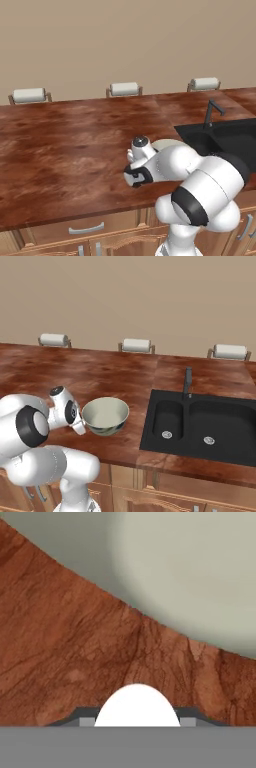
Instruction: Gather the eggs and milk located in the vicinity of the sink area and place them right next to the bowl.
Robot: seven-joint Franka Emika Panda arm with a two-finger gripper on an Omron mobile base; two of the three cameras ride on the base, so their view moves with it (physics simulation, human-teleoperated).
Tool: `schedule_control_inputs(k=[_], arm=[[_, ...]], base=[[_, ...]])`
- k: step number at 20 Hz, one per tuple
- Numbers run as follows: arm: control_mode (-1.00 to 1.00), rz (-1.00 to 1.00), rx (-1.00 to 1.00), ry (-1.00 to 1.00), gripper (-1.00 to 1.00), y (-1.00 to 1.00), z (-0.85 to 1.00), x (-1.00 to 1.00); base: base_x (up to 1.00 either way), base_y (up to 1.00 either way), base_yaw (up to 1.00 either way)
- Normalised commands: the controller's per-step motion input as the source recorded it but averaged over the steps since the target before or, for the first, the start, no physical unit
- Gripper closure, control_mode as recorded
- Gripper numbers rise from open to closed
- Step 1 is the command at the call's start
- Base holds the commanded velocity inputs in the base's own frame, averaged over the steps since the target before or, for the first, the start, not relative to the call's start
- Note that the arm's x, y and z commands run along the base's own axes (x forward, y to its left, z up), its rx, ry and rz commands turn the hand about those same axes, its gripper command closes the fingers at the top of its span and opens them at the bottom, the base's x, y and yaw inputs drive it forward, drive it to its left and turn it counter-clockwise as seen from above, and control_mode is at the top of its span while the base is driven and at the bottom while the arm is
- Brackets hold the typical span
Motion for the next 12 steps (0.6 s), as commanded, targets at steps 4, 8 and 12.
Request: schedule_control_inputs(k=[4,8,12], arm=[[-1.0,-0.13,0.0,-0.07,1.0,-0.26,-0.05,0.04],[-1.0,-0.12,0.0,-0.07,1.0,-0.24,-0.04,0.07],[-1.0,-0.07,0.0,-0.06,1.0,-0.06,-0.01,0.02]], base=[[0.0,0.0,0.0],[0.0,0.0,0.0],[0.0,0.0,0.0]])
